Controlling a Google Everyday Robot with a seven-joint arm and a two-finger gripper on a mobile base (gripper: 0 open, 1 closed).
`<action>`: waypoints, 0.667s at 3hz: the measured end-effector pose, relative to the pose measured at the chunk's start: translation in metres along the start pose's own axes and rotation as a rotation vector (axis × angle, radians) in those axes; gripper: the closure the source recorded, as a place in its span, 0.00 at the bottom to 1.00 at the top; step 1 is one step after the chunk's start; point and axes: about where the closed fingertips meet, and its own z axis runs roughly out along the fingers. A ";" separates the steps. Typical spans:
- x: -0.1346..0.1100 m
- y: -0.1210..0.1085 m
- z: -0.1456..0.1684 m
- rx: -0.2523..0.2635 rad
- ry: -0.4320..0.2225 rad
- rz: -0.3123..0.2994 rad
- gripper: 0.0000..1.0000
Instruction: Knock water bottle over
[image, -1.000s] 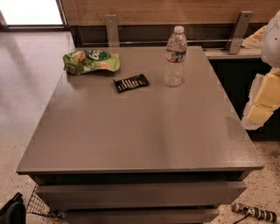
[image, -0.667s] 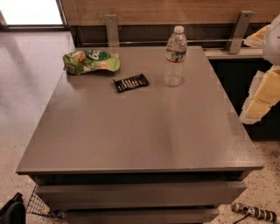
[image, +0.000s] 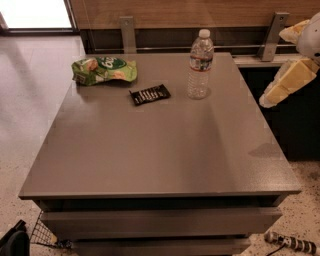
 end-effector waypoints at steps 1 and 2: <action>-0.003 -0.031 0.045 0.000 -0.221 0.140 0.00; -0.009 -0.041 0.073 -0.022 -0.383 0.247 0.00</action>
Offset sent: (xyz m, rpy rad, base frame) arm 0.0997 0.0192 -0.0503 0.6774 -0.0766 -0.0842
